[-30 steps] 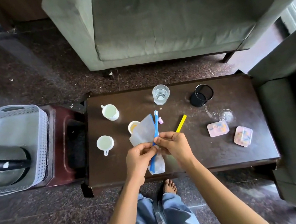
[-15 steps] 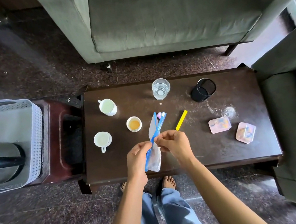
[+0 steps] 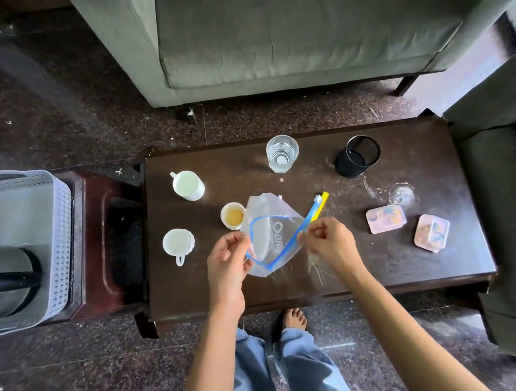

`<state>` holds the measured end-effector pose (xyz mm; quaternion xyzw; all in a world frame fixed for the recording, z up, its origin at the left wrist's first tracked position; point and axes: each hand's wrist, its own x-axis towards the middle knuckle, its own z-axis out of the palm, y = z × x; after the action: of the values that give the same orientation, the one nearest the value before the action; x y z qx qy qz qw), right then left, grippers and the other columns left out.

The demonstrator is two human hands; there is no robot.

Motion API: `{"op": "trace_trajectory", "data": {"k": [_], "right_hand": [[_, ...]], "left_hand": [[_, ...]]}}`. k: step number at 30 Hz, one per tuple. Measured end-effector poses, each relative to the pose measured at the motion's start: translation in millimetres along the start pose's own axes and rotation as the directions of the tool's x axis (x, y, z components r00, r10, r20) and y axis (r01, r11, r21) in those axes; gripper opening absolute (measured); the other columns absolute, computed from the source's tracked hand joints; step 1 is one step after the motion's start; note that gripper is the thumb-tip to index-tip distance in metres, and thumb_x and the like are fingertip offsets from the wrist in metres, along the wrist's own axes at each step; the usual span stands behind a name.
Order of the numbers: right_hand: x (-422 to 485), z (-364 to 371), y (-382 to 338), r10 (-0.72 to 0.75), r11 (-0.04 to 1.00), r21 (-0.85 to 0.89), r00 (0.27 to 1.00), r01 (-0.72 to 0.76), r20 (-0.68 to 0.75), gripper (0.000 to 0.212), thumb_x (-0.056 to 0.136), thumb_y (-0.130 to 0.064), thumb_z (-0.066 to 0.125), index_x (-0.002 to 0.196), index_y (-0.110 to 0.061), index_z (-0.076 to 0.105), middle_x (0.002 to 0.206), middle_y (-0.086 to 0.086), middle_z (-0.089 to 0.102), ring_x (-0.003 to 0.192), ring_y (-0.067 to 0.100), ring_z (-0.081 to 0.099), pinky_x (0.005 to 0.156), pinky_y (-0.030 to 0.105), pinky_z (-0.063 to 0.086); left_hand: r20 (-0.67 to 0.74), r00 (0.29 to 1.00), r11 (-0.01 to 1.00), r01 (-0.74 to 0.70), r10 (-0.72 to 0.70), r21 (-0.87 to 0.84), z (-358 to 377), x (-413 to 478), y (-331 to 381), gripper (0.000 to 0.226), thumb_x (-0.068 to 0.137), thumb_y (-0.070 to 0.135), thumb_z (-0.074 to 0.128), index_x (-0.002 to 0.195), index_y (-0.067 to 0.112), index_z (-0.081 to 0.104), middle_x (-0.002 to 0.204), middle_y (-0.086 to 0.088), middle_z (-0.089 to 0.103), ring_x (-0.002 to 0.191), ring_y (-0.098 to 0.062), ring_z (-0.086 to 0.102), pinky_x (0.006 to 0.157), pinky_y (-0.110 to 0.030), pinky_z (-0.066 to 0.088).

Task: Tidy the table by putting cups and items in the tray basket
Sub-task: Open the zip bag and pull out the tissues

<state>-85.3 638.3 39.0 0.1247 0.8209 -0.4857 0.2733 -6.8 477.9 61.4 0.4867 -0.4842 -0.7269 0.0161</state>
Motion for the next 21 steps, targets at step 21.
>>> {"op": "trace_trajectory", "data": {"k": [21], "right_hand": [[5,47,-8,0.017,0.940,0.278,0.843,-0.197,0.538,0.032,0.094,0.012,0.037,0.081,-0.014,0.048,0.052,-0.008,0.059,0.047,0.000,0.060,0.048,0.014,0.049]], "left_hand": [[0.255,0.826,0.691,-0.561,0.503,0.455,31,-20,-32,0.005,0.083,0.024,0.067,0.079,0.023,0.065,0.071,0.013,0.066,0.063,-0.006,0.059,0.060,-0.021,0.049]]}}
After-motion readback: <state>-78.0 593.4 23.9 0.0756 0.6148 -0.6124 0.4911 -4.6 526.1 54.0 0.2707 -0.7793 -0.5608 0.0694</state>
